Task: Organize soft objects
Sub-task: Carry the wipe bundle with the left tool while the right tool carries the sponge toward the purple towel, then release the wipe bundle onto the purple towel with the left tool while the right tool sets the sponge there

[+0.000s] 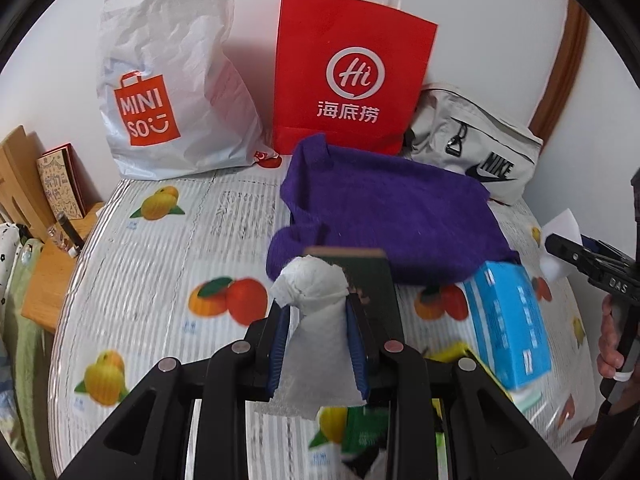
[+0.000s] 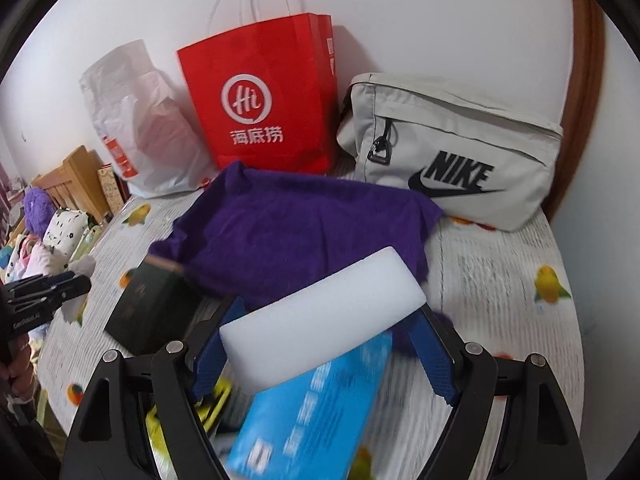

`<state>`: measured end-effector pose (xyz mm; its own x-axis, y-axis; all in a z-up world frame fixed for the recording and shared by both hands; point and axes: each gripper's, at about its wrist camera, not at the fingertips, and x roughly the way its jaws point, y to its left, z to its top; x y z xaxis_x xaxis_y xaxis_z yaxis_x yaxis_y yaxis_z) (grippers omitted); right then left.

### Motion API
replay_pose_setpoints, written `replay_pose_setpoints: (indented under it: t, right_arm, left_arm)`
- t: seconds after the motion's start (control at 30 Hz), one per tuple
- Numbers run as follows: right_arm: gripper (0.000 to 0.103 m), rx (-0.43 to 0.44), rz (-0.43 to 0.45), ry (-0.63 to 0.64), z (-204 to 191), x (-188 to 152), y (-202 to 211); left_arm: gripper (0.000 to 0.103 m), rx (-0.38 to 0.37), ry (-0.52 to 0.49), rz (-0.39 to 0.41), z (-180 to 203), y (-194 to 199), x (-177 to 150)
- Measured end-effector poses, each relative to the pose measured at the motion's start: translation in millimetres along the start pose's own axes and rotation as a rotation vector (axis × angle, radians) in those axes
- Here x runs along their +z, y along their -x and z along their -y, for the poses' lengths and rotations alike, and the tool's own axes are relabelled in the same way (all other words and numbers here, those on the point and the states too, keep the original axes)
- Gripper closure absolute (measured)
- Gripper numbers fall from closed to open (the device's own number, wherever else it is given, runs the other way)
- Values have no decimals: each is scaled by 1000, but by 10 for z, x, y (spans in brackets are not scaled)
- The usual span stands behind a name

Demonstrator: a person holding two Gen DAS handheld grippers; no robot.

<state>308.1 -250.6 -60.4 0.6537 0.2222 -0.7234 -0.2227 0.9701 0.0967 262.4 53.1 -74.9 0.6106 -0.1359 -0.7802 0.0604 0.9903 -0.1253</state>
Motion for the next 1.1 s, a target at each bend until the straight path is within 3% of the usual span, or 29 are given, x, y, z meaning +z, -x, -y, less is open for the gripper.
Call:
replay_pose_setpoints:
  t: [0.33, 0.57, 0.83, 1.0, 1.1]
  right_arm:
    - [22, 13, -123, -66, 298, 235, -840]
    - [22, 18, -187, -53, 341, 281, -1206]
    - [21, 67, -285, -98, 438, 245, -1477]
    - [18, 68, -323, -59, 385, 203, -1526]
    - [9, 58, -309, -42, 352, 208, -1480]
  left_arm:
    - [76, 10, 7, -44, -17, -494, 351]
    - [76, -12, 3, -90, 19, -881, 533]
    - [76, -18, -16, -121, 81, -1163, 733]
    - [76, -16, -16, -136, 100, -1305, 823]
    - [76, -37, -6, -153, 106, -1402, 871]
